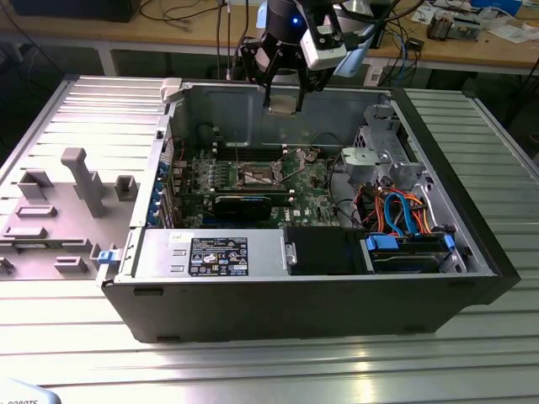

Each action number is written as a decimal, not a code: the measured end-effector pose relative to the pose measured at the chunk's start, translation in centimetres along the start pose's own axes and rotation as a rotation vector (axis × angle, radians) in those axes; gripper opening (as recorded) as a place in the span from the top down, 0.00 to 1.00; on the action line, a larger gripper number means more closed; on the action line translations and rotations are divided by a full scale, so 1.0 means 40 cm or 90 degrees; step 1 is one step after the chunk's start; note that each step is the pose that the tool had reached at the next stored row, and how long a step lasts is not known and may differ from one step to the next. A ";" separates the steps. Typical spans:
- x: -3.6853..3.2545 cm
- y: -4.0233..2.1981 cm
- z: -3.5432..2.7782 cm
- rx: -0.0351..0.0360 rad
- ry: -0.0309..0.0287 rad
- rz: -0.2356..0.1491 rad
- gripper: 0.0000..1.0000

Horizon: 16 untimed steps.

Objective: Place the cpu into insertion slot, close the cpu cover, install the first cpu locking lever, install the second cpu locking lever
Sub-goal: 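Place the cpu into insertion slot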

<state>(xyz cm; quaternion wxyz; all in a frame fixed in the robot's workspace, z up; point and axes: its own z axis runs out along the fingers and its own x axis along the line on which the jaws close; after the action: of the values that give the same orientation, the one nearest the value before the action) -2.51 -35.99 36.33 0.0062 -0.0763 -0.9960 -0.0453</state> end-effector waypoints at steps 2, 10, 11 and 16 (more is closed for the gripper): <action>0.000 0.000 0.000 -0.0001 -0.0002 0.002 0.45; 0.000 0.000 0.000 -0.0002 -0.0011 0.013 0.45; 0.000 0.000 0.000 -0.0003 -0.0014 0.015 0.45; 0.000 0.000 0.000 -0.0004 -0.0019 0.021 0.45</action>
<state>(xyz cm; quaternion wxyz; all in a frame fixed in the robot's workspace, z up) -2.51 -35.99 36.31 0.0055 -0.0930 -0.9946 -0.0454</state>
